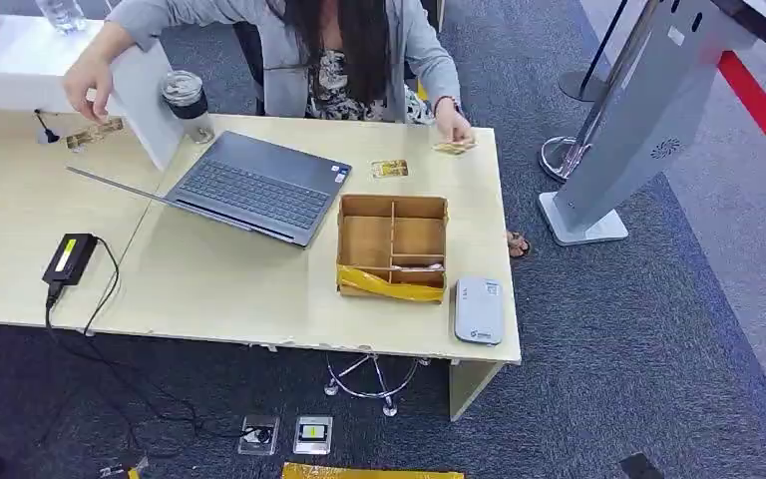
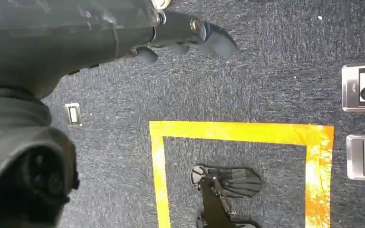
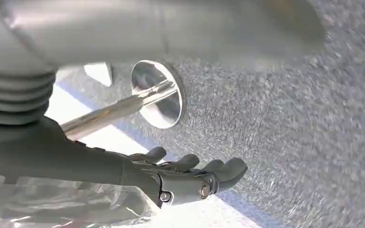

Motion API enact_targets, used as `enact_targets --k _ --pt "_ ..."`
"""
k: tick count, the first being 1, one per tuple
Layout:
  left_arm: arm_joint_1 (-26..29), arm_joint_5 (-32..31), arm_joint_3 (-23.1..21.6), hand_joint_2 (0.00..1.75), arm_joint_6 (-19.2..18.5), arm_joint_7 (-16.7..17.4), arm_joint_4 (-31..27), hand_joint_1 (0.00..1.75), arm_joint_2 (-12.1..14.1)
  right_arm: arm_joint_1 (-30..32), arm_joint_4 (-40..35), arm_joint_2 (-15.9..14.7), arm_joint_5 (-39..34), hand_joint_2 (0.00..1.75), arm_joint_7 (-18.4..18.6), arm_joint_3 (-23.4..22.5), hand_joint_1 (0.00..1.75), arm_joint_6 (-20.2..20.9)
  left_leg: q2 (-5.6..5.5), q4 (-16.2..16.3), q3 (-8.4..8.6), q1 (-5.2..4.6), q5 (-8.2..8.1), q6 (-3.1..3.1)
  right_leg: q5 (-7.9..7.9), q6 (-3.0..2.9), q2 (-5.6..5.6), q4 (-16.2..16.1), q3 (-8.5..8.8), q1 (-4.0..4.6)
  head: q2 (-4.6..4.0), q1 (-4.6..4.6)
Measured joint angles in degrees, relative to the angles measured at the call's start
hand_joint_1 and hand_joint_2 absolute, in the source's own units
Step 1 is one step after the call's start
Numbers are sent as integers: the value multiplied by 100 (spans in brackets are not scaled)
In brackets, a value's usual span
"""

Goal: Pass the card to the sensor for recognition and then transmit it.

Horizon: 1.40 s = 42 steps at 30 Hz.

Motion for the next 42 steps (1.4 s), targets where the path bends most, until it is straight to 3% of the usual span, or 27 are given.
enact_targets --k 5,14,18,20,24,27,30,42 --pt "-12 0 0 0 -24 -4 0 0 37 -247 -2 -419 -267 175 -304 -278 0 -22 7 0 0 -6 0 1 4 5 5 0 -2 -7 0 0" --pt "-164 -135 -35 0 -35 -4 0 0 72 -1630 -146 -1180 -141 175 -902 -496 0 -380 8 2 0 -10 10 12 12 8 7 2 -3 -11 0 -2" --pt "-257 -181 -81 0 -26 4 0 0 63 -2265 -336 -1336 65 175 -1265 -485 0 -398 8 2 0 -8 10 12 13 8 6 3 0 -8 0 -2" --pt "-303 -247 -94 0 -68 7 0 0 55 -2555 -489 -1320 165 175 -1495 -459 0 -234 3 2 -4 -5 11 12 13 8 1 4 3 -5 0 0" --pt "-402 -317 -129 0 -79 44 -2 0 46 -2923 -900 -1205 188 175 -1415 -210 0 -98 -4 1 -9 -4 14 13 13 8 -6 7 4 -4 0 2" --pt "-497 -378 -171 0 -127 48 -2 0 20 -3201 -1520 -1034 -97 175 -1286 278 0 -153 -6 2 -8 -4 16 10 13 8 -9 8 0 -4 0 -2" --pt "-552 -428 -227 0 -120 48 -2 0 -13 -3427 -1914 -857 -99 175 -1478 780 0 -432 -17 1 -11 -3 18 12 12 8 -18 10 2 -3 0 0" --pt "-686 -533 -328 0 -79 83 -7 0 -116 -3703 -2677 -45 318 175 -1554 2427 0 -1516 -28 2 -13 -2 19 11 11 6 -22 9 1 -1 0 0"
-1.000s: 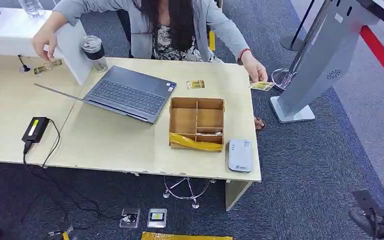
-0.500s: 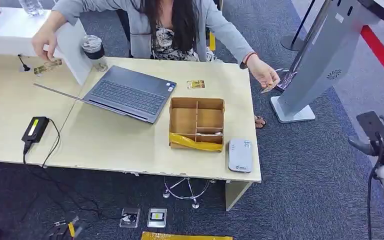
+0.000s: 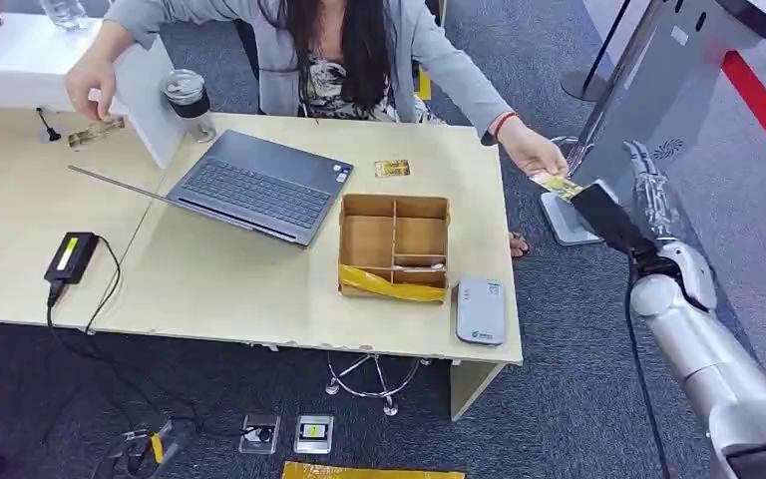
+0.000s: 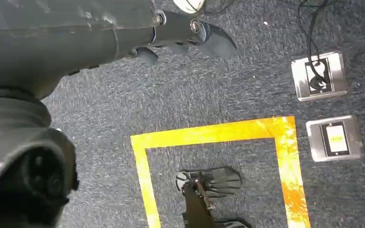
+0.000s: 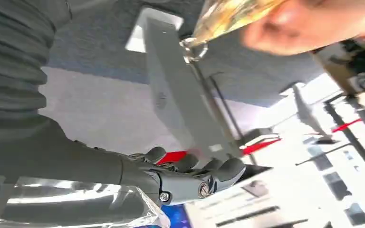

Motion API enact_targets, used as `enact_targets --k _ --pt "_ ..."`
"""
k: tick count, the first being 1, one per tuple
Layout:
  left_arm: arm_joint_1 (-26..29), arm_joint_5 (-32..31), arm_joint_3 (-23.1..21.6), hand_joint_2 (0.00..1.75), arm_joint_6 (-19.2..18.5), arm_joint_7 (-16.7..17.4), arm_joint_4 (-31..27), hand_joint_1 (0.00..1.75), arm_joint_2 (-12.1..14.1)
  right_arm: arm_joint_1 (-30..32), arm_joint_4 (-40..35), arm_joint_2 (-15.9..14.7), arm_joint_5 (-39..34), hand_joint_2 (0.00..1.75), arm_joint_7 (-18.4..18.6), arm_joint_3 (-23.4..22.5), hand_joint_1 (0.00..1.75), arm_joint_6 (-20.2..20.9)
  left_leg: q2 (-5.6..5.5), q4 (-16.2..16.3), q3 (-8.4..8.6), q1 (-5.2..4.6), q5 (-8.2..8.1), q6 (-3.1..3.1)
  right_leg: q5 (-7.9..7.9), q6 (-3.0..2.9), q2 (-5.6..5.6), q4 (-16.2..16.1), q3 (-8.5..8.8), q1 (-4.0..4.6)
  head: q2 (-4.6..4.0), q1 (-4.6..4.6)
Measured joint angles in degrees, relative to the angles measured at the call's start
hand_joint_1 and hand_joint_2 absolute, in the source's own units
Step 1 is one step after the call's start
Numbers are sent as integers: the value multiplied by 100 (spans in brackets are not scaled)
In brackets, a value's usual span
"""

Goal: Pass the card to the sensor for recognition and then transmit it.

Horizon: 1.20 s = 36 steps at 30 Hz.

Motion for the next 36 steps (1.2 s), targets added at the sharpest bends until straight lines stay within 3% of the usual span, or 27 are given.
enact_targets --k 8,21,22,36 --pt "9 -7 -64 0 -22 29 2 0 -42 1 -208 458 -137 175 11 740 0 -134 -1 0 0 1 1 -1 0 0 -4 0 -2 1 0 0" --pt "91 24 -66 0 70 26 2 0 -33 6 -481 576 -330 175 61 1140 0 -82 -1 0 1 0 0 -1 0 0 -2 -2 -3 1 0 0" --pt "101 37 -66 0 74 22 2 0 -33 7 -499 580 -317 175 68 1186 175 -95 -1 0 1 1 0 -1 0 -1 -2 -2 -3 1 0 2" --pt "156 50 -68 0 129 -19 2 0 -13 136 -1004 560 -518 175 350 1357 175 23 2 0 2 0 0 -1 0 -1 4 -3 -5 1 0 0"
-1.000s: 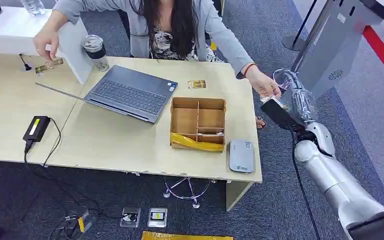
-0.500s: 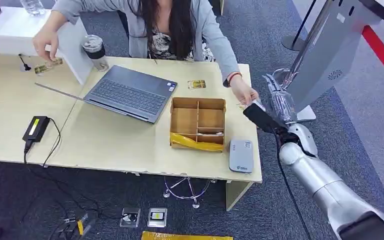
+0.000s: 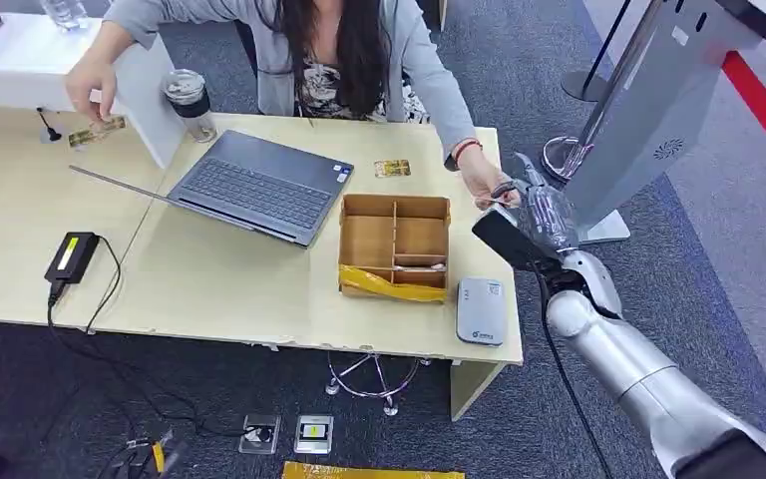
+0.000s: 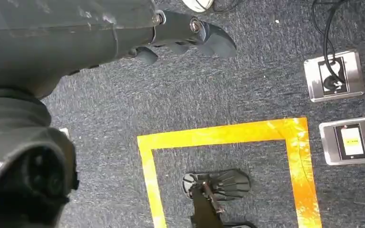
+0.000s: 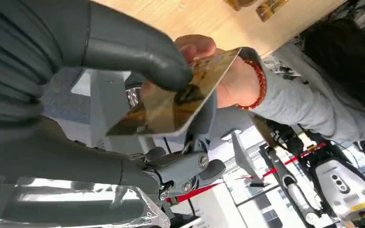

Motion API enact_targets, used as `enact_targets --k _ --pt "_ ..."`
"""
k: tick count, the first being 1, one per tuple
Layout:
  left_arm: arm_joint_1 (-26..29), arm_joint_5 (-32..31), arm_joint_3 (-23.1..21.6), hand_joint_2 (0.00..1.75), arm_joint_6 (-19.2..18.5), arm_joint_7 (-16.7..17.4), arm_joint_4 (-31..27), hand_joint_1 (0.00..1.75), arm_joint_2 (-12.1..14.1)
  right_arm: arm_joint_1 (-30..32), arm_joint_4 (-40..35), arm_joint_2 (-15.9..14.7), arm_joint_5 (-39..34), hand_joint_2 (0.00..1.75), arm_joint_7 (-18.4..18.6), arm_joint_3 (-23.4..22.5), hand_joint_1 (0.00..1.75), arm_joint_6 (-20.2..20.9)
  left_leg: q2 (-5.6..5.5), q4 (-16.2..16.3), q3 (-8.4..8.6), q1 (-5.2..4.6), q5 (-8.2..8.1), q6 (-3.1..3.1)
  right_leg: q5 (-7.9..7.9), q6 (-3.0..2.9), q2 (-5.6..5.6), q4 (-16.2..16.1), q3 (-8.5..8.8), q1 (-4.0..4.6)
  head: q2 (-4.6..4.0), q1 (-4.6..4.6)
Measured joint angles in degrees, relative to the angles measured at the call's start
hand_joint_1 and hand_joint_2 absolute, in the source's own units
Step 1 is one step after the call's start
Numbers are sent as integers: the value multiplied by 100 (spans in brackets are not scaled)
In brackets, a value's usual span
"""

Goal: Pass the card to the sensor for recognition and then transmit it.

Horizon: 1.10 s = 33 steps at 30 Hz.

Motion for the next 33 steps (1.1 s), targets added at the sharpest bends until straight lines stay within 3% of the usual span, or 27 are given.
enact_targets --k 17,24,33 --pt "90 61 2 0 39 -52 0 0 2 234 -708 -98 -120 175 144 2 175 44 1 0 1 0 0 0 0 0 2 0 0 0 0 2" --pt "139 74 2 0 35 -85 0 0 13 676 -1342 -330 103 175 437 85 175 286 1 0 0 0 -1 1 0 0 1 -3 -1 0 0 0" --pt "152 77 2 0 22 -85 0 0 28 882 -1480 -599 146 175 363 271 175 332 2 0 1 0 -1 0 0 0 2 -3 1 0 0 2"
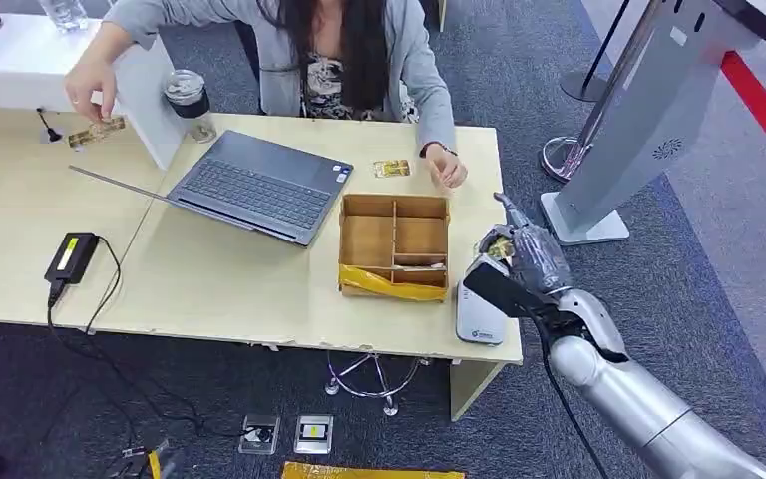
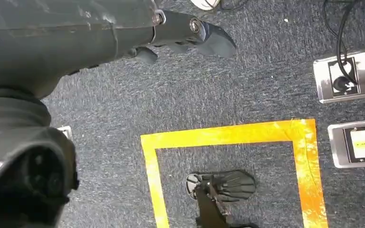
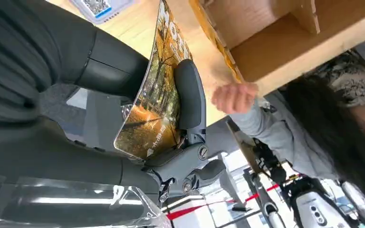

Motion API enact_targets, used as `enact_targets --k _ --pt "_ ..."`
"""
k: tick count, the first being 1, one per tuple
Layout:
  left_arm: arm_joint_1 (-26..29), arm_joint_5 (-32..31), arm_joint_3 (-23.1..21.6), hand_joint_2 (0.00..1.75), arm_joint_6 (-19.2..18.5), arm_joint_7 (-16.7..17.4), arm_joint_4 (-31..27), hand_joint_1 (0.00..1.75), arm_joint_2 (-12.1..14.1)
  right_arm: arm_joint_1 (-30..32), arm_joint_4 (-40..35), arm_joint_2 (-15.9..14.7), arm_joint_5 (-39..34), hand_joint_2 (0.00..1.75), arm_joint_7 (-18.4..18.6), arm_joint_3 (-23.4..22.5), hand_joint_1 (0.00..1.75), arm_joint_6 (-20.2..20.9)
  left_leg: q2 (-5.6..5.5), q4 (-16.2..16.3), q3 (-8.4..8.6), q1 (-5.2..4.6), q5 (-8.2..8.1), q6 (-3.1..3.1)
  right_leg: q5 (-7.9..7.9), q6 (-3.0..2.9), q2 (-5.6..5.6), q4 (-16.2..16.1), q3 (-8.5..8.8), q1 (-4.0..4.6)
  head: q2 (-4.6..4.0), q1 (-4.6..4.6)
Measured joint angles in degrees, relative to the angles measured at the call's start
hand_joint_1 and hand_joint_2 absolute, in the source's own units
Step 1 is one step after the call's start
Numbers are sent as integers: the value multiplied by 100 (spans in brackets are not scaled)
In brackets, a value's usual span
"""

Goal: Pass the card to the sensor for recognition and then transmit it.

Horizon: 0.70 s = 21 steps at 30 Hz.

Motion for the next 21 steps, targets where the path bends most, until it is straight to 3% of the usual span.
enact_targets --k 7,15,21 --pt "6 -4 0 0 -20 0 0 0 2 16 44 -11 -376 175 26 125 175 352 0 0 -2 1 0 0 0 0 0 1 0 1 0 0" --pt "4 15 0 0 -22 0 0 0 0 -139 864 212 -1202 175 -171 315 175 712 -1 -1 -4 0 0 0 0 0 -3 1 0 0 0 -2" --pt "8 11 0 0 -52 2 0 0 0 -252 1274 354 -1829 175 -116 402 175 992 -2 -1 -7 0 0 0 -1 0 -7 1 -1 0 0 0"
